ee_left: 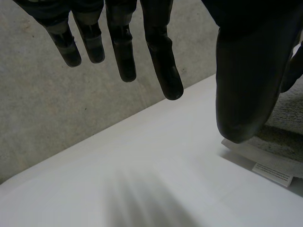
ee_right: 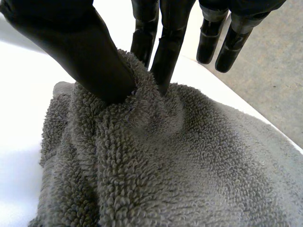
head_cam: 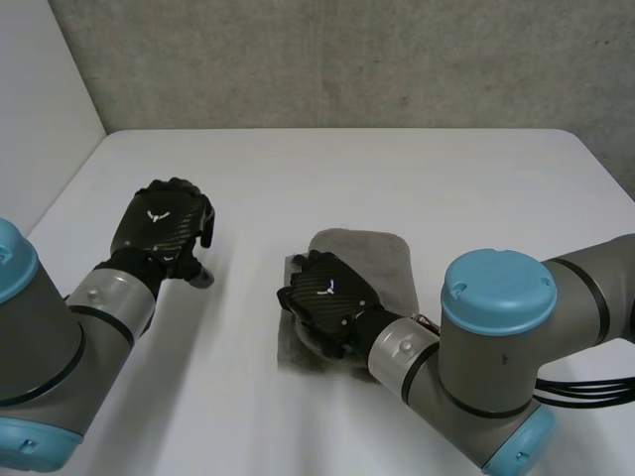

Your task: Fold the towel.

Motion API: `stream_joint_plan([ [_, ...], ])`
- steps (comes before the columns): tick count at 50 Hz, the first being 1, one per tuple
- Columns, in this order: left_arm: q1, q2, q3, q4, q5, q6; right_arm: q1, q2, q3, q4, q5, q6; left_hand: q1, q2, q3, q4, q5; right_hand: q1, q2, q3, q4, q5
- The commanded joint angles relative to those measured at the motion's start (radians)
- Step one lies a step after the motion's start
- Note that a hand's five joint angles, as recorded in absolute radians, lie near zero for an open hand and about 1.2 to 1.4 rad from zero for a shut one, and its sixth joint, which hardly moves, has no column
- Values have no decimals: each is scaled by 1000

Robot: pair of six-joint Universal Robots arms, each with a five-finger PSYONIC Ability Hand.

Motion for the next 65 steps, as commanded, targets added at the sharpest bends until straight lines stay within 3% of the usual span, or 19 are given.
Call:
stream_joint_plan([
  [1, 1, 0, 4, 1, -2, -2, 3, 45, -46, -6, -2, -1, -585, -46, -48, -54, -12, 129, 137, -45, -75, 108],
  [13, 24, 28, -5, -1, -7, -2, 74, 82, -145, -4, -2, 42, -600, -60, -48, -54, -27, 129, 137, -45, -75, 108],
  [22, 30, 34, 0, 4, -4, -3, 117, 191, -202, 19, -12, 40, -608, -69, -48, -54, -36, 129, 137, -45, -75, 108],
  [23, 28, 34, 3, 4, -4, -3, 111, 187, -199, 25, -14, 40, -608, -69, -48, -54, -36, -97, -88, -45, -75, -118],
  [24, 28, 34, 3, 4, -4, -3, 111, 187, -199, 25, -14, 40, -608, -69, -48, -54, -36, -99, -91, -45, -75, -120],
  [26, 27, 29, 7, 4, -4, -3, 106, 167, -181, 35, -2, 45, -611, -72, -48, -54, -38, -818, -809, -45, -75, -839],
  [27, 27, 29, 7, 4, -4, -3, 106, 167, -181, 36, -2, 45, -611, -72, -48, -54, -38, -821, -813, -45, -75, -842],
  [28, 25, 26, 10, 5, -4, -3, 106, 132, -161, 46, 1, 52, -611, -72, -48, -54, -38, -1093, -1084, -45, -75, -1114],
  [40, 5, 16, 69, 13, 4, -15, -73, -186, 49, 83, -3, 131, -641, -102, -48, -54, -68, -1093, -1084, -45, -75, -1114],
  [43, -39, -23, 110, -1, 50, -61, -197, -267, 109, 83, -5, 219, -725, -186, -48, -54, -153, -1093, -1084, -45, -75, -1114],
  [52, -82, -136, 178, -88, 228, -86, -303, -251, 149, 85, -11, 382, -767, -228, -48, -54, -194, -1093, -1084, -45, -75, -1114],
  [57, -146, -208, 222, -130, 258, -83, -325, -170, 158, 80, -9, 430, -776, -237, -48, -54, -203, -1093, -1084, -45, -75, -1114],
  [65, -166, -322, 256, -145, 263, -75, -316, -67, 161, 72, 0, 468, -773, -234, -48, -54, -200, -1093, -1084, -45, -75, -1114],
])
